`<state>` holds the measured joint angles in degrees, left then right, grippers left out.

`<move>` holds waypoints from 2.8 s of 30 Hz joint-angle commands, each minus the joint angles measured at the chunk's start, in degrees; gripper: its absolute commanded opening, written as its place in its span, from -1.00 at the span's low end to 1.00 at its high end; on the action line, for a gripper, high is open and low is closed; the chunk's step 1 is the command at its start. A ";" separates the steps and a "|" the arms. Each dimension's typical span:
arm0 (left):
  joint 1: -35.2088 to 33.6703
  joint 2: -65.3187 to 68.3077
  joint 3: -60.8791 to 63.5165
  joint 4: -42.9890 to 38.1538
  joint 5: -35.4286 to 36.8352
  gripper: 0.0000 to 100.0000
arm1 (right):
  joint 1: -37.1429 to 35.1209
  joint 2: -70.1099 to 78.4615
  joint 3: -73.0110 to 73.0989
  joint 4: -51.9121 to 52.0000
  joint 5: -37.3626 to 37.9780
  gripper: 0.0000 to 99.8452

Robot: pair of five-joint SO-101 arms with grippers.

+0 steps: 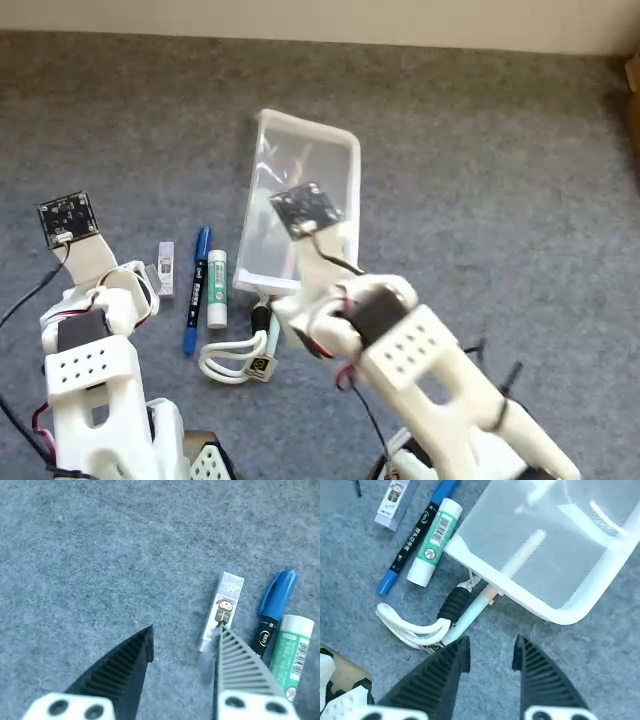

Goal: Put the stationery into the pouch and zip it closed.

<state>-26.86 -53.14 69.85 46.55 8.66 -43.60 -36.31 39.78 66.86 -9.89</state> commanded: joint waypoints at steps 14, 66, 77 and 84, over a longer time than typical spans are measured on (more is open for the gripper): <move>-2.24 -1.27 -0.48 -1.23 0.62 -0.61 | -9.01 25.54 -15.96 -2.15 -4.57 -0.69; -2.24 -1.27 1.01 -3.25 0.26 -0.61 | -15.08 34.24 -13.76 -11.91 -4.92 -0.69; -2.24 -1.27 1.01 -3.25 0.26 -0.61 | -14.99 40.57 -13.67 -14.46 -4.92 -0.69; -2.24 -1.27 1.01 -3.25 0.26 -0.61 | -14.64 41.45 -13.67 -14.29 -1.67 -0.95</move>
<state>-28.44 -53.14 71.43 44.44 8.66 -57.76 6.24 27.21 53.14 -14.37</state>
